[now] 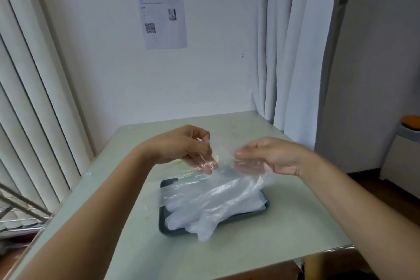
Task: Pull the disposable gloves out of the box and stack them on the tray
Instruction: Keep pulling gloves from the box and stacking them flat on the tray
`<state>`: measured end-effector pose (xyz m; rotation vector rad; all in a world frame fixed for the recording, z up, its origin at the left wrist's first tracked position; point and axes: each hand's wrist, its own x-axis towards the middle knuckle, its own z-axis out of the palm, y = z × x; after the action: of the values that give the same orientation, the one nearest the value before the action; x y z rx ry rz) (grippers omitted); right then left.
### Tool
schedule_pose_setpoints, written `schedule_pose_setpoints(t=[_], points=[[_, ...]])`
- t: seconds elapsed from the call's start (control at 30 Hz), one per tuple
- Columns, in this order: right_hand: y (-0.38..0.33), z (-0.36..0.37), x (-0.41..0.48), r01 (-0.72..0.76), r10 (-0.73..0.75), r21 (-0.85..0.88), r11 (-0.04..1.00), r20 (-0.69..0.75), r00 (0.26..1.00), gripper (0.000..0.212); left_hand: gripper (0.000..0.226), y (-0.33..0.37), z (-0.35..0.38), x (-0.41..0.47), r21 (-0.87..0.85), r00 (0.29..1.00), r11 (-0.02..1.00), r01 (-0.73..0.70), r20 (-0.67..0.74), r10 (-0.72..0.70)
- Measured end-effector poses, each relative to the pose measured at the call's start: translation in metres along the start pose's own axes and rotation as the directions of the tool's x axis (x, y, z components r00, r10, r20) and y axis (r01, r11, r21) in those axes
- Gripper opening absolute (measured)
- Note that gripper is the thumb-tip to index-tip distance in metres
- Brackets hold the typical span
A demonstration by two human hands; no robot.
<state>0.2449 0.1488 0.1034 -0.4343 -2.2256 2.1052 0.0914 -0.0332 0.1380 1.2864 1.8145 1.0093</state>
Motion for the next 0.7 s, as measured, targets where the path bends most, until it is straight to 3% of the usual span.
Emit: schedule_pose_setpoints(t=[0.1, 0.17, 0.23, 0.4, 0.57, 0.7], points=[[0.012, 0.013, 0.016, 0.056, -0.055, 0.002, 0.998, -0.168, 0.984, 0.008, 0.025, -0.017, -0.001, 0.009, -0.034, 0.996, 0.996, 0.081, -0.038, -0.082], [0.017, 0.015, 0.025, 0.077, -0.091, -0.063, 0.995, -0.267, 0.959, 0.009, 0.035, -0.034, -0.005, 0.013, -0.048, 0.993, 0.991, 0.121, -0.008, -0.122], [0.025, 0.012, 0.036, 0.068, -0.129, -0.187, 0.98, -0.337, 0.933, 0.011, 0.046, -0.054, -0.01, 0.017, 0.056, 0.987, 0.986, 0.157, 0.009, -0.158], [0.065, 0.003, 0.064, -0.042, -0.161, -0.457, 0.889, -0.397, 0.904, 0.022, 0.017, -0.099, -0.014, 0.033, 0.011, 0.953, 0.954, 0.3, -0.033, -0.3], [0.096, -0.002, 0.087, -0.179, -0.218, -0.683, 0.708, -0.452, 0.865, 0.018, 0.015, -0.125, -0.003, 0.056, 0.159, 0.939, 0.94, 0.303, -0.219, -0.266], [0.111, -0.001, 0.093, -0.288, -0.191, -0.808, 0.513, -0.435, 0.88, 0.018, 0.01, -0.142, 0.004, 0.07, 0.317, 0.922, 0.874, 0.369, -0.24, -0.302]])
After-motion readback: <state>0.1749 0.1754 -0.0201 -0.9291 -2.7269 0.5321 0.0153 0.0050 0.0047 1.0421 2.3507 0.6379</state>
